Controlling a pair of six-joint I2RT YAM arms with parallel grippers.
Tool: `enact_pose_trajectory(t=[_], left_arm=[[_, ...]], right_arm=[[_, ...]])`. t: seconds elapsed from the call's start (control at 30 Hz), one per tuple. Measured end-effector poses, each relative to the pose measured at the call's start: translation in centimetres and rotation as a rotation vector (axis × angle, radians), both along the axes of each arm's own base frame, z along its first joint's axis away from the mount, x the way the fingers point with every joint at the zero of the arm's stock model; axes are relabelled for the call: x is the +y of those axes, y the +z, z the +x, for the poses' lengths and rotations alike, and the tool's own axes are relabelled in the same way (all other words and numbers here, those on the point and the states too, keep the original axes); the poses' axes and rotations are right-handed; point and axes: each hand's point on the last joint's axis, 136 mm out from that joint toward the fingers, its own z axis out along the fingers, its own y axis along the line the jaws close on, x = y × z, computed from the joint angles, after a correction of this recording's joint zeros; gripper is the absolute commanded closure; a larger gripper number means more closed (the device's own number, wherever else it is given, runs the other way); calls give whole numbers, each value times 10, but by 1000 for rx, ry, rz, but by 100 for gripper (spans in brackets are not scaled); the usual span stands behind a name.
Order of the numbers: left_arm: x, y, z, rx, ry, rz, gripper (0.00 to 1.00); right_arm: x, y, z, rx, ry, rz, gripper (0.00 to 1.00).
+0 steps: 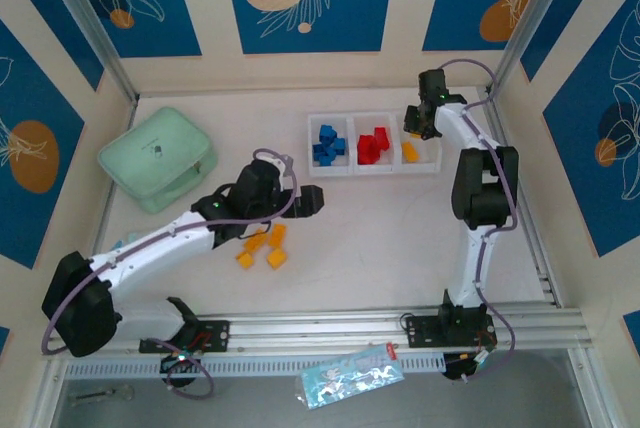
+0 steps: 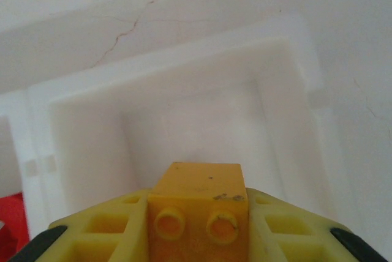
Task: Sort the legos into containers by color
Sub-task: Place the lego in the container, then pick up the lego from the center of the table.
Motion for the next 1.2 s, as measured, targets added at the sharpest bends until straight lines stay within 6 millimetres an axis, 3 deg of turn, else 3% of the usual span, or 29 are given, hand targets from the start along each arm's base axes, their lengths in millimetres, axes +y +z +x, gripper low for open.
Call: enact_pose_trajectory(t=[0.1,0.3,0.5,0.6,0.7,0.8,0.97,1.2], left_arm=[[-3,-2,2,1,-11,5,1],[-6,-4,3,6,-17,1,1],[-4,-1,5,2,-11,-4,1],[1,4,4,-12,-4,-17,1],[10,11,-1,-27,6,-30,1],[24,14,-9,-39,21,-33,1],[50,12,-23,-48,60,-15,1],[83,-6,-43,-29,117,28,1]], right_arm=[[-3,1,11,-11,2,-2,54],[-3,4,14,-20,11,18,52],[15,22,-4,-21,23,95,49],[37,45,-27,-40,46,124,47],[74,71,-53,-73,108,147,44],[113,81,-85,-75,189,166,42],[172,66,-145,-11,332,175,41],[232,32,-219,99,498,169,38]])
